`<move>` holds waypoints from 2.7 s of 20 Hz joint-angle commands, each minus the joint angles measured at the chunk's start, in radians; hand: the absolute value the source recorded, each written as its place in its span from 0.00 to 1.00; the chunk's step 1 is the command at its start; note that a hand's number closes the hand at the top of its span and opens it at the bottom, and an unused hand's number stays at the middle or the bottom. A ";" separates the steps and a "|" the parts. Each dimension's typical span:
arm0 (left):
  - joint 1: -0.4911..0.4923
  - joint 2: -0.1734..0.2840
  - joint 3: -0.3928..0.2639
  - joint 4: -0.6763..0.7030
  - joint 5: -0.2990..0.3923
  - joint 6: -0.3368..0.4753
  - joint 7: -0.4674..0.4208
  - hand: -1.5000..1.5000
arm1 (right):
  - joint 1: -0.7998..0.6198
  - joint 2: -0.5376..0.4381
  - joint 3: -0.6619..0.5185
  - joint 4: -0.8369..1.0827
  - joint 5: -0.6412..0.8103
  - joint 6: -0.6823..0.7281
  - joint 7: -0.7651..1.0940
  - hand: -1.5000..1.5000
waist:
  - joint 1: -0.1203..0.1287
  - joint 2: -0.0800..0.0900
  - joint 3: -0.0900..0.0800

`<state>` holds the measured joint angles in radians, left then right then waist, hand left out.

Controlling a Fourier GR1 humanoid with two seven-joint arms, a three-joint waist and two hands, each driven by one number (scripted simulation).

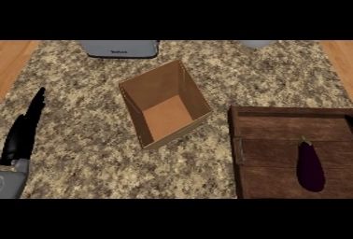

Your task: Pick the eggplant from the tray and place it in the cardboard box

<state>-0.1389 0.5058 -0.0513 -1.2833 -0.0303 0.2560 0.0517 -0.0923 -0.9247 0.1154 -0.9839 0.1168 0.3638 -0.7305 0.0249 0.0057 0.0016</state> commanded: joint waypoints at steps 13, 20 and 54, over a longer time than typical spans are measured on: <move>-0.017 -0.034 0.025 0.018 -0.064 -0.009 0.006 0.50 | -0.303 0.092 0.239 0.091 0.392 0.188 0.201 0.00 | -0.015 -0.003 -0.001; 0.032 -0.045 0.085 -0.026 -0.076 -0.051 0.009 0.50 | -0.276 0.174 0.190 0.049 0.490 0.177 0.259 0.00 | -0.022 -0.006 -0.002; -0.005 -0.100 0.235 0.066 -0.153 -0.165 -0.062 0.50 | -0.193 0.320 0.068 -0.081 0.680 0.268 0.369 1.00 | -0.023 -0.005 -0.002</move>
<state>-0.1235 0.4042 0.1567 -1.2827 -0.1869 0.1130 0.0357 -0.2650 -0.6362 0.2085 -1.1395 0.7582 0.6577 -0.3564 0.0012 -0.0054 -0.0068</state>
